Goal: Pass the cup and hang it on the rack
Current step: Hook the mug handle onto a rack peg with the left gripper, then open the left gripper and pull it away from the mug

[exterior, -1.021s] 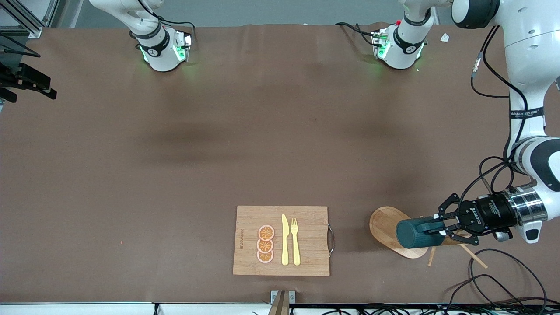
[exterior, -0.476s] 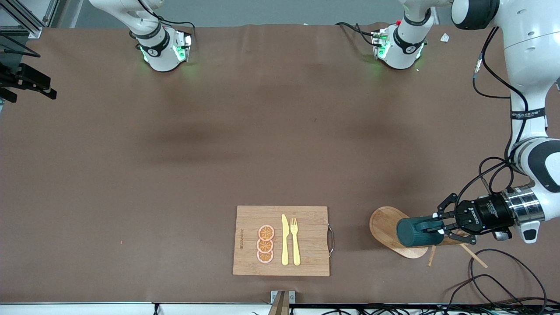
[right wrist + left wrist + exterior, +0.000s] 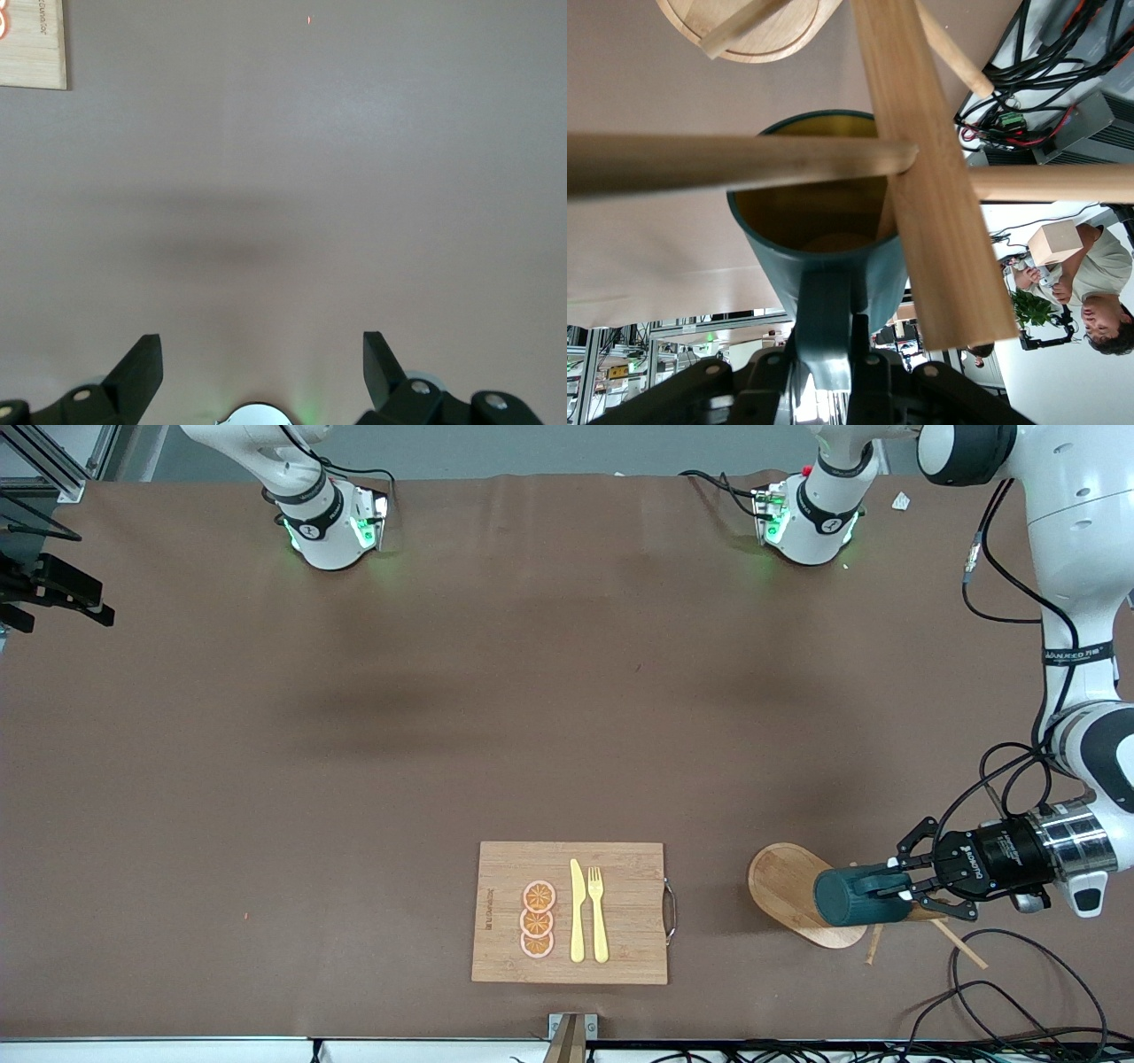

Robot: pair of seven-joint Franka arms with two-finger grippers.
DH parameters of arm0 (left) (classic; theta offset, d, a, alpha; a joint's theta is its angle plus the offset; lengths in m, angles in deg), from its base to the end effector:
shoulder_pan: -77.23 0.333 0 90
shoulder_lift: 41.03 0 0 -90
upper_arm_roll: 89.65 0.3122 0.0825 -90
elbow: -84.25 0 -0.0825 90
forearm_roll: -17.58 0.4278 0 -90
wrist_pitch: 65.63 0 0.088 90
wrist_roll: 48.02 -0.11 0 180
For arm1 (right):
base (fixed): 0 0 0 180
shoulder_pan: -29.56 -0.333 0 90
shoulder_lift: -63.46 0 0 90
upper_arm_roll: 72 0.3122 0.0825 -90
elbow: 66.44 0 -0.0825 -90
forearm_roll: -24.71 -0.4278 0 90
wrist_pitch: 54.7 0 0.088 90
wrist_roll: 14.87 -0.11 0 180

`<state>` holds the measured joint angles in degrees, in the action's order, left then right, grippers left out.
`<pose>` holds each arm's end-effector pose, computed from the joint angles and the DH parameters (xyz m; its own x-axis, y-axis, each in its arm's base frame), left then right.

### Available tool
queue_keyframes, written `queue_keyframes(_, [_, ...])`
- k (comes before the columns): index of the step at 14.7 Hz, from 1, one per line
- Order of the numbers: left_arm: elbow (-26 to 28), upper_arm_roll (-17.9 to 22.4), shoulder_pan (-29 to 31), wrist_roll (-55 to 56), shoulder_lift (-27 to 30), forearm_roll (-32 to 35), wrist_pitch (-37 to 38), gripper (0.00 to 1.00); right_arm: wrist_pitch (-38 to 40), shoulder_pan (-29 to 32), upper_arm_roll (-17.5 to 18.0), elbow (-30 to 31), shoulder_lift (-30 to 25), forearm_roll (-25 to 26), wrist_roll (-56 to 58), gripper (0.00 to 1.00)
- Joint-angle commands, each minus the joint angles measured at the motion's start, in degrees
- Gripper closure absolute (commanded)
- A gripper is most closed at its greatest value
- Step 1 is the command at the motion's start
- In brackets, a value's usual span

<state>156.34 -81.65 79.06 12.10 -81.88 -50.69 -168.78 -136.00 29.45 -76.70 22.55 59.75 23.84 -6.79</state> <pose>0.7860 0.0256 0.3479 0.0825 0.5220 -0.8490 0.9785 0.1190 0.1683 0.5601 -0.0447 0.6514 0.9958 0.0639 -0.0660 0.0620 -0.9976 -0.0300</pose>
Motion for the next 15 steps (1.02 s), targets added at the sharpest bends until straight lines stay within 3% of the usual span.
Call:
queue_keyframes(1, [-1.16,0.0,0.36,-0.78,-0.54,0.68,1.02,0.81,0.35,0.63,0.3,0.83,-0.94,0.08,-0.52,0.0])
queue_keyframes(3, [-1.25,0.0,0.36,-0.79,-0.54,0.68,1.02,0.6,0.61,0.63,0.3,0.92,-0.94,-0.18,-1.39,0.0])
queue_keyframes(4, [-1.25,0.0,0.36,-0.79,-0.45,0.68,1.02,0.44,0.79,0.63,0.3,0.92,-0.94,-0.27,-2.88,0.0])
queue_keyframes(6, [-1.34,-0.18,0.36,-1.14,-0.19,0.68,1.02,0.0,0.88,0.46,0.39,0.92,-0.94,-0.18,-3.77,0.0])
queue_keyframes(12, [-1.16,-0.26,-0.07,-1.14,2.79,0.86,2.78,0.0,0.53,0.11,0.57,0.74,-0.94,0.69,-3.07,0.0])
queue_keyframes(15, [-1.16,-0.7,-2.79,-1.4,6.56,10.66,2.87,0.0,0.44,0.19,0.57,0.83,-0.94,0.7,-3.15,0.0])
